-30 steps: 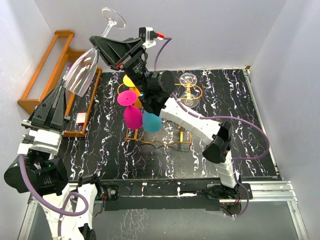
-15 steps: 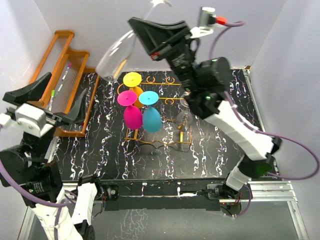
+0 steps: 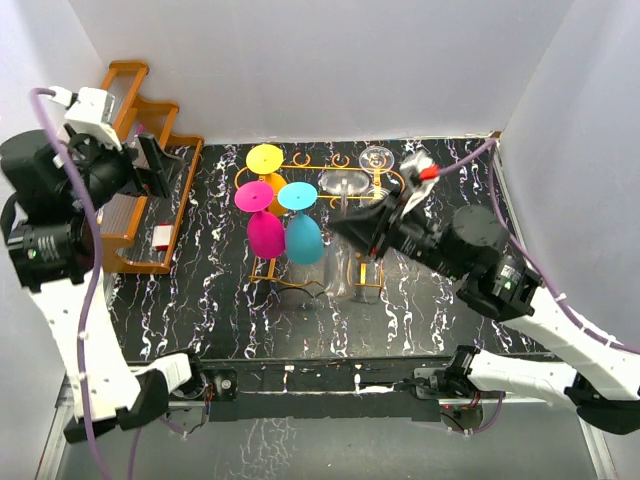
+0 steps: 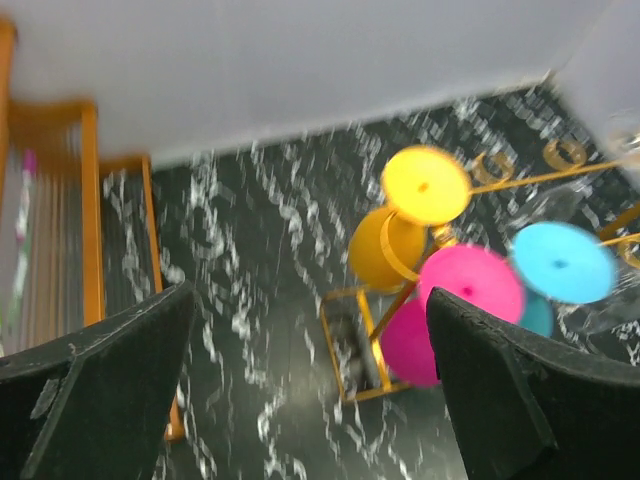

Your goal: Place the wine glass upside down on the wine glass rack

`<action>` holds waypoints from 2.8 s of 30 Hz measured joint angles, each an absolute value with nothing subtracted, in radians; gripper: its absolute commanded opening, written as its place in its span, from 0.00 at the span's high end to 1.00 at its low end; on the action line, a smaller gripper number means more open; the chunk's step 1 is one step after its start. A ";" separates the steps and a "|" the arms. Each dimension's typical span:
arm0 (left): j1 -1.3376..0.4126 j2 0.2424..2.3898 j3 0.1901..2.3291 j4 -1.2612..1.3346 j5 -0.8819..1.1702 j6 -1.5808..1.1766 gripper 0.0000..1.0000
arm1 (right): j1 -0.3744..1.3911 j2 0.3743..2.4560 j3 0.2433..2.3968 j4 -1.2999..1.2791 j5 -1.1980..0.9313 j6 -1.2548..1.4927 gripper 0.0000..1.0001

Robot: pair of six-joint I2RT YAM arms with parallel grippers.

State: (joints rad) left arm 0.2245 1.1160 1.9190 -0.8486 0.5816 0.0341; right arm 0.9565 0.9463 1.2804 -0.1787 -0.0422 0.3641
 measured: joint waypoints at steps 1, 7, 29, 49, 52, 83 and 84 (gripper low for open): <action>0.224 1.135 1.914 -0.877 0.565 0.048 0.03 | 0.958 0.915 1.217 -0.215 -0.044 0.364 0.92; 0.226 1.124 1.757 -0.963 0.482 0.077 0.03 | 0.960 0.801 1.004 -0.300 -0.050 0.342 0.92; 0.284 1.110 1.749 -0.972 0.459 0.088 0.03 | 0.962 0.763 0.694 0.187 0.013 0.149 0.92; 0.289 1.115 1.717 -0.941 0.430 0.073 0.03 | 0.980 0.939 0.737 0.239 0.282 0.140 0.92; 0.289 1.124 1.699 -0.926 0.427 0.070 0.03 | 0.982 0.962 0.759 0.238 0.300 0.140 0.92; 0.292 1.177 1.634 -0.891 0.518 0.111 0.03 | 1.000 1.087 0.844 0.175 0.489 0.172 0.73; 0.292 1.177 1.634 -0.890 0.524 0.110 0.03 | 1.000 1.087 0.844 0.175 0.492 0.174 0.68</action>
State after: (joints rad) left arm 0.2924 1.1774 1.6344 -0.8902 0.5236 0.1104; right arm 0.9997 1.0874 0.8436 0.1749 0.4919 0.1741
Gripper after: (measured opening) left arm 0.970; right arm 0.194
